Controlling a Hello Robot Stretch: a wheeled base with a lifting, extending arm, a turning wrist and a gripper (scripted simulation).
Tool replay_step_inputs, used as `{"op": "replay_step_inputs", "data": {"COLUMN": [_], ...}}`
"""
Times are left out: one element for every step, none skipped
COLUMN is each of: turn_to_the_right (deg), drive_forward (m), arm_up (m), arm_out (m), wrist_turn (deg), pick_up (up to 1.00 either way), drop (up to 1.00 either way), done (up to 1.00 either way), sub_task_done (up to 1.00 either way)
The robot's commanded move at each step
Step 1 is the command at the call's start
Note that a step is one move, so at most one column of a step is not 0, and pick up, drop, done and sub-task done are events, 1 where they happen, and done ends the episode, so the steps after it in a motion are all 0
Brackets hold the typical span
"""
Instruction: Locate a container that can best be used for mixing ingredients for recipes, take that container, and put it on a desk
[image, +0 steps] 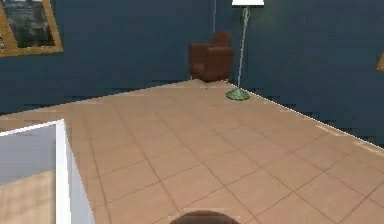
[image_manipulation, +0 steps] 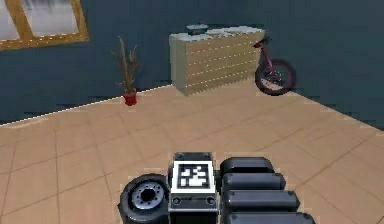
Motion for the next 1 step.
{"op": "replay_step_inputs", "data": {"turn_to_the_right": [0.0], "drive_forward": [0.45], "arm_up": [0.0], "arm_out": [0.0], "wrist_turn": [0.0], "pick_up": [0.0], "drop": [0.0], "done": [0.0], "sub_task_done": [0.0]}}
